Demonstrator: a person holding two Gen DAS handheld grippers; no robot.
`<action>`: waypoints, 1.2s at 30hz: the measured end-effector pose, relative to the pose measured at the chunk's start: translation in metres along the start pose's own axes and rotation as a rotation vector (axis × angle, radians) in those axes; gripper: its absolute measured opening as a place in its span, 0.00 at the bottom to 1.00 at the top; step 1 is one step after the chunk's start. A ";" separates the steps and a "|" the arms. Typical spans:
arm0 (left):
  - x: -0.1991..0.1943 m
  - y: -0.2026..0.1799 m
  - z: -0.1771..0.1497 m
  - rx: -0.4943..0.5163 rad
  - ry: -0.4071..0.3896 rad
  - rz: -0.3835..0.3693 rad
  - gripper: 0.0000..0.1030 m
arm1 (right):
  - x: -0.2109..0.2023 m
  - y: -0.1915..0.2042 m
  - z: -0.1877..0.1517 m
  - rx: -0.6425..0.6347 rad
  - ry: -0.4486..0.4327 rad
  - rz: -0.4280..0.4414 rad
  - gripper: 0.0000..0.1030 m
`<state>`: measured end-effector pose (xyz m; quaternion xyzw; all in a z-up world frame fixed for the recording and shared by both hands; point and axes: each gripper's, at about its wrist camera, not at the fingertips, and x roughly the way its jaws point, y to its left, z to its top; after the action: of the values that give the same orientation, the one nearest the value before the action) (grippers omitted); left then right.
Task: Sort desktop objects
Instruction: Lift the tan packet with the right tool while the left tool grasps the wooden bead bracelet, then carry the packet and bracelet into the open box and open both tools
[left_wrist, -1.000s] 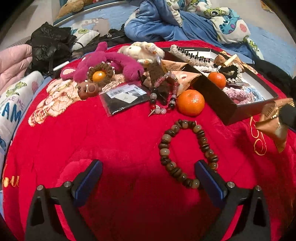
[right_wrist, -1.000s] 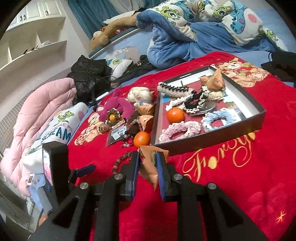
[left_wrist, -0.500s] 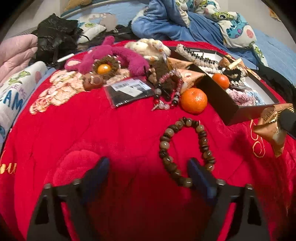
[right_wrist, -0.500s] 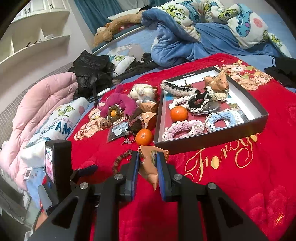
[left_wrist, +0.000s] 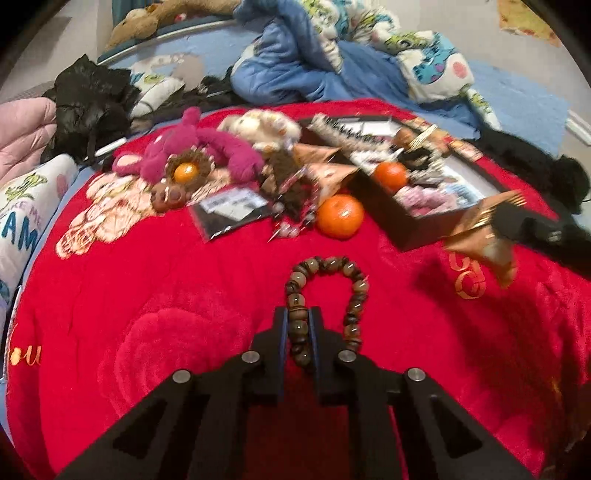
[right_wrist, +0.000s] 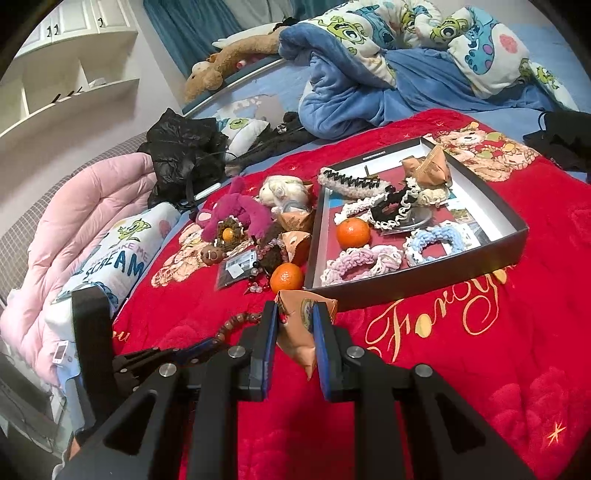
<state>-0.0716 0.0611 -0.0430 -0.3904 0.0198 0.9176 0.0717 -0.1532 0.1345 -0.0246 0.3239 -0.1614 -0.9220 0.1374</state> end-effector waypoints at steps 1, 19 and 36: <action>-0.004 -0.001 0.001 -0.003 -0.012 -0.012 0.11 | 0.000 0.001 0.000 0.000 0.000 -0.001 0.18; -0.030 -0.055 0.010 0.052 -0.078 -0.091 0.11 | -0.033 -0.038 0.000 0.008 -0.035 -0.076 0.18; -0.044 -0.125 0.048 0.094 -0.122 -0.190 0.11 | -0.068 -0.089 0.002 0.089 -0.090 -0.124 0.19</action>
<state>-0.0566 0.1843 0.0244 -0.3301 0.0216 0.9268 0.1775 -0.1161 0.2403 -0.0199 0.2972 -0.1879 -0.9343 0.0583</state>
